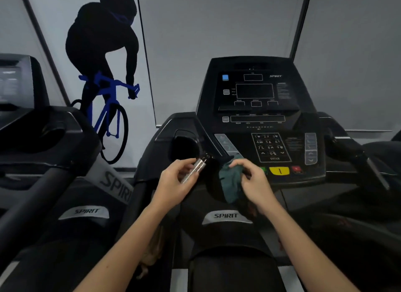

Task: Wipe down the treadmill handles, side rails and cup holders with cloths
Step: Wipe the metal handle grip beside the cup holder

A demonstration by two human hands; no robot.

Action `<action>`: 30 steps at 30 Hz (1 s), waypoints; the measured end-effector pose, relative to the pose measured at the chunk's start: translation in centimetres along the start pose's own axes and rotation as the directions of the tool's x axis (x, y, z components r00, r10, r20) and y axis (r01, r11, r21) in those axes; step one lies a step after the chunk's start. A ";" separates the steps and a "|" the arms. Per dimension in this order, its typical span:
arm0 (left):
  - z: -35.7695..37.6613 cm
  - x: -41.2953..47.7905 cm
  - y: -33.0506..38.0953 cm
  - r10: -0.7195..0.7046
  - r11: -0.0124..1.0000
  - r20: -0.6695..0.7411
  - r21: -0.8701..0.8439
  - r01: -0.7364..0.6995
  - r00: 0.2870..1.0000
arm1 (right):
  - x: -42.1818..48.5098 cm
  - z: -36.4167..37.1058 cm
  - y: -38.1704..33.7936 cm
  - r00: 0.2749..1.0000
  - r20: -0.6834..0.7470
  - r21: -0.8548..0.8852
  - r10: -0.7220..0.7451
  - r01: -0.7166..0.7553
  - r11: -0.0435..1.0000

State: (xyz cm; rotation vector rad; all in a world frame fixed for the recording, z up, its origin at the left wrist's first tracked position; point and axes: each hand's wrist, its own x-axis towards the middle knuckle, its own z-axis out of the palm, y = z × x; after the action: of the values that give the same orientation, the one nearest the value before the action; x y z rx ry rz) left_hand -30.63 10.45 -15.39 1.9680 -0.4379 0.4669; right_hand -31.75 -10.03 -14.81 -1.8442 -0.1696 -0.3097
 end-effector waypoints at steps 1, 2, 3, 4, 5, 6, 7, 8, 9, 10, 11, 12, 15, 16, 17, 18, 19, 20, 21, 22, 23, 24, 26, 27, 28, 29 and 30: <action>0.1 -0.2 -0.6 -0.040 0.998 0.014 0.042 0.039 0.999 | 0.0 0.3 0.5 0.999 -0.010 0.062 0.034 -0.033 0.998; 0.2 -0.3 -1.1 -0.080 0.994 0.016 0.075 0.079 0.997 | 0.1 0.5 0.8 0.997 -0.014 0.140 0.071 -0.068 0.988; 0.3 -0.4 -1.6 -0.115 0.989 0.011 0.097 0.113 0.993 | 0.4 0.8 1.1 0.995 -0.017 0.212 0.098 -0.092 0.973; 0.5 -0.5 -2.0 -0.143 0.983 0.006 0.113 0.142 0.990 | 0.7 0.9 1.1 0.994 -0.013 0.276 0.109 -0.101 0.956; 0.7 -0.6 -2.4 -0.165 0.978 0.002 0.127 0.164 0.986 | 1.2 1.0 1.0 0.993 -0.002 0.323 0.116 -0.109 0.940; 0.9 -0.7 -2.7 -0.178 0.974 -0.002 0.139 0.176 0.984 | 1.6 1.2 0.8 0.993 0.017 0.366 0.119 -0.117 0.923; 1.0 -0.8 -3.0 -0.184 0.972 -0.009 0.146 0.183 0.983 | 2.2 1.4 0.5 0.992 0.044 0.401 0.117 -0.125 0.907; 1.2 -0.9 -3.3 -0.196 0.970 -0.017 0.146 0.196 0.980 | 2.8 1.6 0.3 0.990 0.080 0.425 0.114 -0.137 0.895; 1.3 -1.0 -3.5 -0.205 0.968 -0.021 0.142 0.206 0.978 | 3.3 1.7 -0.1 0.987 0.113 0.431 0.110 -0.149 0.890; 1.5 -1.0 -3.7 -0.216 0.966 -0.022 0.138 0.217 0.976 | 3.8 1.8 -0.3 0.983 0.142 0.424 0.117 -0.167 0.890; 1.6 -1.0 -3.8 -0.225 0.965 -0.021 0.133 0.226 0.974 | 4.3 1.9 -0.4 0.977 0.169 0.418 0.128 -0.188 0.889; 1.7 -1.0 -3.9 -0.233 0.964 -0.020 0.128 0.234 0.972 | 4.8 1.9 -0.4 0.972 0.194 0.422 0.133 -0.205 0.883; 1.9 -0.9 -4.1 -0.239 0.964 -0.018 0.115 0.239 0.971 | 6.0 1.9 0.0 0.961 0.263 0.448 0.090 -0.204 0.871; 1.9 -0.8 -4.1 -0.234 0.964 -0.022 0.121 0.235 0.972 | 6.3 2.0 0.2 0.959 0.274 0.458 0.078 -0.201 0.866; 1.9 -0.6 -4.2 -0.228 0.964 -0.023 0.133 0.229 0.973 | 6.6 2.1 0.4 0.956 0.283 0.470 0.083 -0.213 0.856; 1.8 -0.4 -4.2 -0.222 0.964 -0.020 0.146 0.223 0.975 | 6.8 2.3 0.7 0.950 0.296 0.473 0.100 -0.237 0.849; 1.8 -0.1 -4.3 -0.215 0.964 -0.014 0.155 0.215 0.976 | 6.9 2.5 0.9 0.940 0.321 0.465 0.115 -0.263 0.845; 1.8 0.1 -4.4 -0.210 0.965 -0.005 0.158 0.208 0.978 | 6.9 2.7 1.2 0.929 0.349 0.453 0.122 -0.281 0.846; 1.7 0.4 -4.5 -0.204 0.967 0.006 0.156 0.201 0.979 | 6.8 2.7 1.5 0.923 0.364 0.450 0.123 -0.290 0.845; 1.7 0.6 -4.5 -0.199 0.969 0.020 0.154 0.193 0.980 | 6.8 2.6 1.9 0.925 0.359 0.449 0.122 -0.286 0.847; 1.6 0.8 -4.6 -0.190 0.971 0.035 0.155 0.182 0.981 | 6.7 2.5 2.3 0.931 0.345 0.444 0.121 -0.275 0.853; 1.5 0.9 -4.6 -0.180 0.972 0.048 0.160 0.170 0.983 | 6.7 2.1 2.6 0.940 0.322 0.430 0.110 -0.249 0.868; 1.2 1.1 -4.7 -0.165 0.974 0.062 0.167 0.153 0.984 | 6.8 1.4 3.3 0.956 0.287 0.383 0.062 -0.174 0.907; 1.2 1.1 -4.8 -0.163 0.975 0.063 0.163 0.151 0.985 | 6.9 1.2 3.4 0.958 0.285 0.357 0.023 -0.129 0.925; 1.1 1.1 -4.8 -0.163 0.976 0.061 0.155 0.152 0.985 | 7.0 1.1 3.2 0.957 0.291 0.325 -0.020 -0.079 0.942; 1.1 1.1 -4.8 -0.162 0.977 0.058 0.148 0.152 0.985 | 7.2 1.1 2.9 0.953 0.299 0.286 -0.053 -0.037 0.958; 1.1 1.1 -4.8 -0.160 0.978 0.055 0.141 0.151 0.986 | 7.5 1.3 2.4 0.948 0.311 0.241 -0.071 -0.007 0.971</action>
State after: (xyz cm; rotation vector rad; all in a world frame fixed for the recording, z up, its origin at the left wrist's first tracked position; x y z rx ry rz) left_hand -27.20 11.30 -18.97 2.1365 -0.2962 0.3407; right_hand -23.80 -9.79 -15.15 -1.6418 -0.4422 -0.0082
